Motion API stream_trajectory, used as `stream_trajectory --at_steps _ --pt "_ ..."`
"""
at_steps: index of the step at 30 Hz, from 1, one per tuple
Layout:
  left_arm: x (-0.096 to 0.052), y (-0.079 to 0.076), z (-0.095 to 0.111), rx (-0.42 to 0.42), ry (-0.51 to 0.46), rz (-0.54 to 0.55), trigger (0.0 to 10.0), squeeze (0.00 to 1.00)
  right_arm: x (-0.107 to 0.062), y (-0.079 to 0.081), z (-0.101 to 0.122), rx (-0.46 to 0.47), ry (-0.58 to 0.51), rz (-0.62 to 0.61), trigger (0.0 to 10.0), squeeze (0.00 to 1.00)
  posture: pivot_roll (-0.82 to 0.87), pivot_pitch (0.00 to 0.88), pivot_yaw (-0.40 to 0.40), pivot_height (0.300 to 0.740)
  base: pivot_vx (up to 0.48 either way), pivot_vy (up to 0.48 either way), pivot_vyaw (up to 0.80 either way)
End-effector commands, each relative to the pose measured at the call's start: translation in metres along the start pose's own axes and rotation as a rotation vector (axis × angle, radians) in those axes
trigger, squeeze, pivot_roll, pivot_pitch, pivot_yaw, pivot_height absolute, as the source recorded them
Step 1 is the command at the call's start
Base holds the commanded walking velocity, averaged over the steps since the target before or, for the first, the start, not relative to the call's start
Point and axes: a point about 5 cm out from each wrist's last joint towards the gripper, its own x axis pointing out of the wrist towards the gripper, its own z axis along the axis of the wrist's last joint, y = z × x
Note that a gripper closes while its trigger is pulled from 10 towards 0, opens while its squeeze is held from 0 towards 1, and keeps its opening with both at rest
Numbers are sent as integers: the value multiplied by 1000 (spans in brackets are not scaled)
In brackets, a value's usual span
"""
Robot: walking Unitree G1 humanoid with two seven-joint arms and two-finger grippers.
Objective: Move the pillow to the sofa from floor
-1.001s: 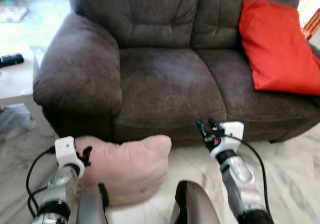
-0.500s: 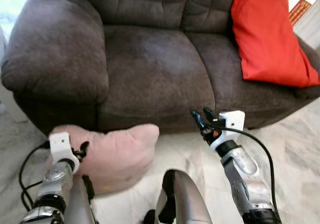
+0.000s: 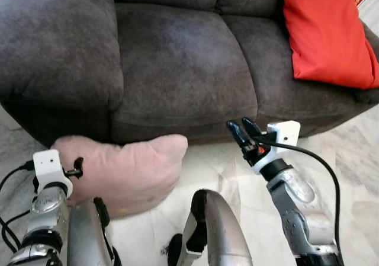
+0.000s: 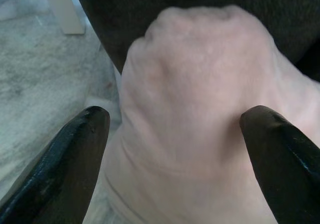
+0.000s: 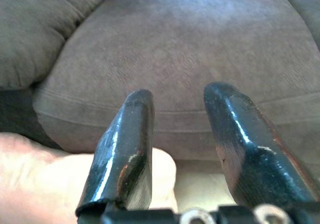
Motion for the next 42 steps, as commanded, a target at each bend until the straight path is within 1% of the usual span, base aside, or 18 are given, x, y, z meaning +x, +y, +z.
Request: stream_trajectory --at_steps 1,5,6,8,11,13,16,18,20,22,24,32,34,38,39,40,41,42 --pt "-2 1 2 -15 -32 -1 10000 1000 -10 -7 4 -11 11 -23 10000 0 1 317 -336 496 0 0 0" --pt "0 1 8 -30 -63 -9 10000 1000 -13 -8 7 -13 19 -22 10000 0 -10 329 -345 496 0 0 0" --pt "1 -1 13 -75 -94 -31 10000 0 -16 -8 10 -16 21 -22 10000 0 -20 336 -352 496 0 0 0" --pt "3 -3 19 -102 -114 -50 10000 0 -18 -7 12 -22 27 -23 10000 0 -28 348 -357 496 0 0 0" --pt "3 -4 20 -107 -117 -61 10000 0 -21 -7 13 -23 30 -22 10000 0 -33 358 -364 496 0 0 0" --pt "4 -6 19 -106 -105 -72 10000 0 -23 -8 17 -34 36 -20 10000 0 -38 365 -366 496 0 0 0" --pt "4 -4 14 -104 -69 -42 10000 0 -25 -11 23 -45 34 -23 10000 0 -58 371 -374 496 0 0 0" --pt "4 0 10 -146 -43 -27 10000 0 -28 -12 29 -52 34 -22 10000 0 -75 378 -381 496 0 0 0" --pt "4 0 9 -157 -36 -27 10000 0 -29 -12 30 -55 33 -21 10000 0 -79 379 -381 496 0 0 0" --pt "4 -2 5 -231 -9 -61 10000 0 -31 -12 35 -62 33 -21 10000 0 -94 390 -389 496 0 0 0" --pt "3 -4 3 -250 1 -72 10000 0 -33 -12 38 -67 33 -20 10000 0 -99 395 -391 496 0 0 0" --pt "-2 -2 -11 -214 60 -87 10000 0 -38 -11 47 -79 45 -12 10000 0 -125 412 -400 496 0 0 0" --pt "-2 5 -14 -189 71 -38 10000 0 -40 -12 51 -84 51 -12 10000 0 -131 414 -400 496 0 0 0" --pt "-3 11 -15 -165 89 18 10000 0 -42 -13 55 -91 55 -12 10000 0 -139 421 -400 496 0 0 0" --pt "-3 13 -16 -159 90 40 1137 0 -43 -14 56 -91 58 -13 10000 0 -139 424 -400 496 0 0 0" --pt "-3 13 -16 -158 87 45 1137 0 -43 -14 57 -91 59 -14 10000 0 -139 424 -400 496 0 0 0" --pt "-4 14 -17 -156 90 52 0 0 -43 -14 57 -92 60 -14 10000 0 -139 424 -400 496 0 0 0" --pt "-4 15 -17 -162 93 58 0 0 -43 -14 57 -92 65 -13 10000 0 -138 424 -400 496 0 0 0"
